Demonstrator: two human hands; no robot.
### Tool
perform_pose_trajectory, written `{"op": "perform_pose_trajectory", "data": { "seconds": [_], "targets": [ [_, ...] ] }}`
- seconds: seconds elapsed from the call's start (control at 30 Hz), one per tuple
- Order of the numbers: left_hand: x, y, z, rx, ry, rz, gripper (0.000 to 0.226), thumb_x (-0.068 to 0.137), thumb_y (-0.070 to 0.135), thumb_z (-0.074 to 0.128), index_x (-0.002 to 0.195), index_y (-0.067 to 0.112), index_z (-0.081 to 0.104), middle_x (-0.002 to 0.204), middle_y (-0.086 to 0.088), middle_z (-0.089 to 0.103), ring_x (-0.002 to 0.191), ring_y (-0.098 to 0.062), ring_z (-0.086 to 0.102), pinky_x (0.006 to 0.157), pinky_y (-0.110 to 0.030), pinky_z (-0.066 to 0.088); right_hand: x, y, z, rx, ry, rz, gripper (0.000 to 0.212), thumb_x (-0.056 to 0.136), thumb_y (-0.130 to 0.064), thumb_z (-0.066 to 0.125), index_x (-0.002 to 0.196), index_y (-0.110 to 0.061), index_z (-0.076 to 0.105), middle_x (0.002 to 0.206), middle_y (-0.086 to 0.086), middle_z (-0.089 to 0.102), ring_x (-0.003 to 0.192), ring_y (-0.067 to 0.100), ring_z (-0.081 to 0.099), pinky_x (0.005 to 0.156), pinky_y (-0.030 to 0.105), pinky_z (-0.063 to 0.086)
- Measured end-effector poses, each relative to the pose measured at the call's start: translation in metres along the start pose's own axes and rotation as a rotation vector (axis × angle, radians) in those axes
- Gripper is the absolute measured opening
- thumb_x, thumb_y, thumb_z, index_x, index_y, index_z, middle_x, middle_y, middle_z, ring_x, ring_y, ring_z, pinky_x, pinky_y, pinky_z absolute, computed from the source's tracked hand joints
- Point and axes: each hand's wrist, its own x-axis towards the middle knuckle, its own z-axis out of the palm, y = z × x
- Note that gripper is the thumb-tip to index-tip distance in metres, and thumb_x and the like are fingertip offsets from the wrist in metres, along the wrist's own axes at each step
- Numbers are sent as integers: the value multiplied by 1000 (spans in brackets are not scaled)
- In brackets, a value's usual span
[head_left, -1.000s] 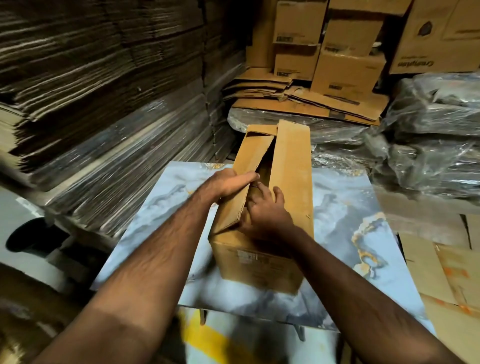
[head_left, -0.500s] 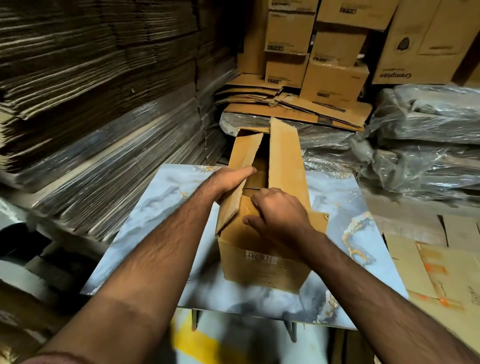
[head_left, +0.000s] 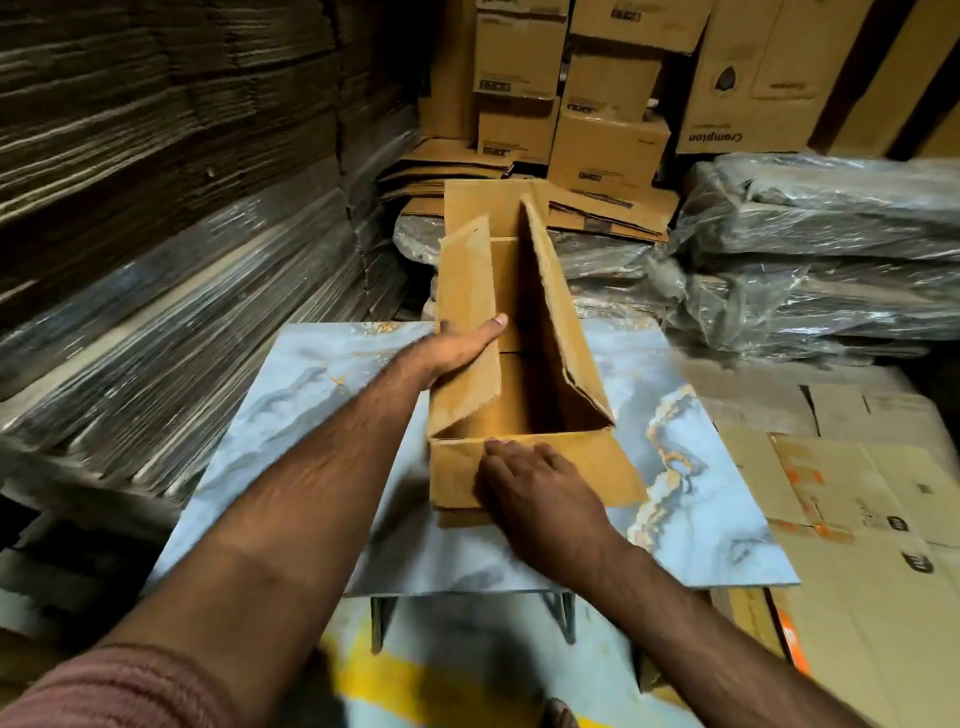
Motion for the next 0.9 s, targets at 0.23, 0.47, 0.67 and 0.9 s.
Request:
{"op": "perform_pose_trajectory", "data": {
  "seconds": [0.23,0.47,0.67,0.9],
  "targets": [
    [-4,-44,28,202,189,127,104,82,74,55,158,25,4,163,-13,-13,150,-36,10,117,-42,23,-30,5,33,-92,-329,43,95,86,-79,30,151,-11,36,162,12,22,150,33,20,114,65,22],
    [-9,-58,38,272,322,215,76,97,61,40,157,21,16,162,-17,5,147,-38,18,114,-44,28,-10,1,8,120,-118,116,65,94,-60,30,134,-14,53,141,8,52,128,28,49,103,48,39],
    [-12,-59,42,291,372,229,61,103,50,31,156,23,19,161,-17,9,142,-40,27,109,-46,34,35,-6,-9,396,-232,352,65,101,-58,18,158,-27,11,165,12,-4,152,24,-6,121,54,4],
    [-11,-56,43,365,433,217,56,104,47,30,153,19,27,159,-21,12,143,-42,21,111,-51,30,96,67,-26,3,56,453,81,90,-68,8,158,-24,4,162,16,-20,149,33,-20,114,58,-14]
  ]
}}
